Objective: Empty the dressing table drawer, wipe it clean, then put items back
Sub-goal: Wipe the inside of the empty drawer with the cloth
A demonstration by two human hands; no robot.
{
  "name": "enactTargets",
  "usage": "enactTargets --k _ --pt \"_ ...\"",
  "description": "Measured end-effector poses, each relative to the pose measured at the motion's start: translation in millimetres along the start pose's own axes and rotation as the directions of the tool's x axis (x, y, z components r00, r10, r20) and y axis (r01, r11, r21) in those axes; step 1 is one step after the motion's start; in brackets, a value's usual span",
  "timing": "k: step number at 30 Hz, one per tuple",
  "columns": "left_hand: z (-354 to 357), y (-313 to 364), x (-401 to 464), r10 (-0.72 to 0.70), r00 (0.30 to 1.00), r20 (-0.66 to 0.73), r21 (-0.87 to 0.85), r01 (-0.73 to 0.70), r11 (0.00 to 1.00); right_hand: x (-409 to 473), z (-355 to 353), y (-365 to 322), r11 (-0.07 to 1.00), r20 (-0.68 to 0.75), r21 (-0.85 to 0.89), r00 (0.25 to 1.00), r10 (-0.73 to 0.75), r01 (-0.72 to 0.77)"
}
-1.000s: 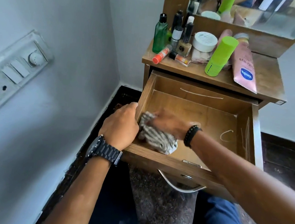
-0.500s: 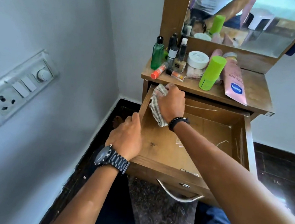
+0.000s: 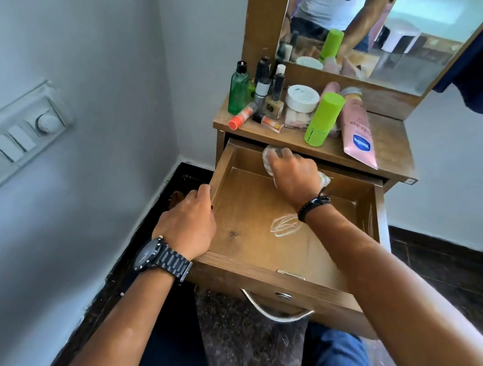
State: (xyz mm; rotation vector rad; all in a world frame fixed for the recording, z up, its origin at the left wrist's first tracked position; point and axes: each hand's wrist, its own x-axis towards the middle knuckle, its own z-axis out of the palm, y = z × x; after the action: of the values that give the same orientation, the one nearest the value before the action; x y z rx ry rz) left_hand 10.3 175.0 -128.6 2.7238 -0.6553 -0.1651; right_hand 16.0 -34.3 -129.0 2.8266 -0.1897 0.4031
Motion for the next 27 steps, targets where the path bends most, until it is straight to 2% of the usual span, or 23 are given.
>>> enactTargets --k 2,5,9,11,15,18,20,22,24,25,27 --pt "0.1 -0.1 0.5 0.001 1.000 0.006 -0.003 -0.001 1.000 -12.4 -4.5 19.9 0.996 0.007 -0.092 1.000 -0.001 0.002" --pt "0.4 -0.2 0.9 0.001 1.000 0.014 -0.007 0.000 1.000 -35.5 -9.5 49.5 0.997 0.106 -0.052 0.993 0.054 -0.049" --pt "0.1 0.7 0.0 -0.003 1.000 0.023 -0.015 0.004 1.000 -56.7 -9.4 77.2 0.985 0.086 -0.132 0.989 0.124 -0.112" --pt "0.2 1.4 -1.2 -0.004 1.000 0.025 -0.020 0.005 1.000 -55.3 -8.6 74.1 0.989 0.108 -0.109 0.987 0.116 -0.104" --pt "1.7 0.8 -1.5 -0.010 1.000 0.008 -0.025 0.010 1.000 -26.5 -5.8 35.6 0.999 0.123 0.025 0.992 0.023 -0.026" --pt "3.2 -0.7 -0.8 0.002 1.000 -0.001 -0.034 -0.002 0.999 3.9 -9.4 -5.1 0.988 -0.009 0.022 0.988 -0.152 0.153" --pt "4.3 -1.7 -0.6 0.007 1.000 -0.008 -0.048 -0.008 0.999 21.9 -8.7 -31.6 0.973 0.012 0.029 0.973 -0.229 0.229" --pt "5.4 -2.3 -0.4 0.013 1.000 -0.020 -0.054 -0.014 0.998 34.2 -5.7 -49.9 0.970 0.065 -0.010 0.969 -0.240 0.241" --pt "4.7 -3.3 0.2 0.019 0.999 -0.028 -0.047 -0.020 0.999 37.6 -0.7 -55.8 0.981 0.039 0.012 0.981 -0.192 0.192" --pt "4.3 -3.4 0.1 0.021 0.999 -0.030 -0.047 -0.022 0.999 35.5 -1.6 -54.2 0.980 0.014 0.053 0.981 -0.193 0.192" --pt "3.8 -2.9 -0.9 0.026 0.999 -0.030 -0.043 -0.027 0.999 28.0 2.5 -43.5 0.973 0.002 0.020 0.973 -0.232 0.232"
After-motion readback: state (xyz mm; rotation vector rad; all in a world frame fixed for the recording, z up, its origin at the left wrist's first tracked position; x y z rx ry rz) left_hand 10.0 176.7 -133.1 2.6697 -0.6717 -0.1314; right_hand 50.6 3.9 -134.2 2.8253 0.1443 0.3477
